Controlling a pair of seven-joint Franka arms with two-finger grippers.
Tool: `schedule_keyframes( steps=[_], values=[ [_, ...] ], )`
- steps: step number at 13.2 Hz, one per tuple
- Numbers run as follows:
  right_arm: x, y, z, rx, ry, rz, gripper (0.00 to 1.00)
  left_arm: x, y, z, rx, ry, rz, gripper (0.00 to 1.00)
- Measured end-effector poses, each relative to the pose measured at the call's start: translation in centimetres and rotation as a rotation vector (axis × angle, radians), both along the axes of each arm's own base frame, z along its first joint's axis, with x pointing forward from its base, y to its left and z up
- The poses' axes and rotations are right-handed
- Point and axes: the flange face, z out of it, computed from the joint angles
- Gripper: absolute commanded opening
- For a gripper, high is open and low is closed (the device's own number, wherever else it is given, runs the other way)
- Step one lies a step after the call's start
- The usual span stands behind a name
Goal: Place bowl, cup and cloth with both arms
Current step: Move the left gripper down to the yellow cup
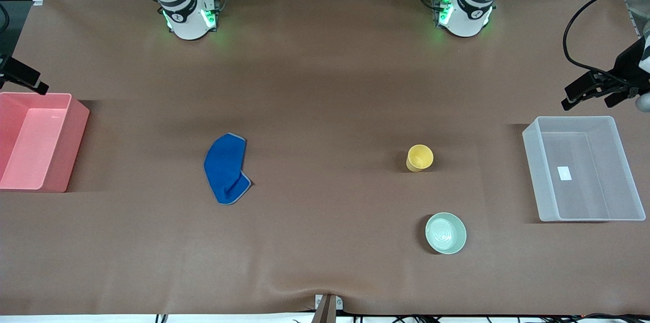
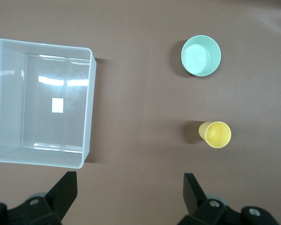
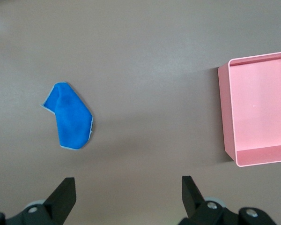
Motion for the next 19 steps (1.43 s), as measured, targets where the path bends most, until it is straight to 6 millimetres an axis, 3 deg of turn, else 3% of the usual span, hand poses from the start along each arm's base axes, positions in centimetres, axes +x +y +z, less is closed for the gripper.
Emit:
schedule_keyframes(
  steps=[6, 13, 15, 19],
  values=[
    [0.0, 0.0, 0.0, 0.000, 0.000, 0.000, 1.00, 0.3, -0.1, -0.6, 0.000, 0.015, -0.002, 1.00],
    [0.0, 0.0, 0.0, 0.000, 0.000, 0.000, 1.00, 2.8, -1.5, -7.8, -0.086, 0.136, -0.005, 1.00],
    [0.0, 0.0, 0.0, 0.000, 0.000, 0.000, 1.00, 2.8, -4.1, -10.8, -0.089, 0.144, -0.033, 1.00],
    [0.0, 0.0, 0.0, 0.000, 0.000, 0.000, 1.00, 1.2, -11.1, -17.5, -0.055, 0.147, 0.010, 1.00]
  ],
)
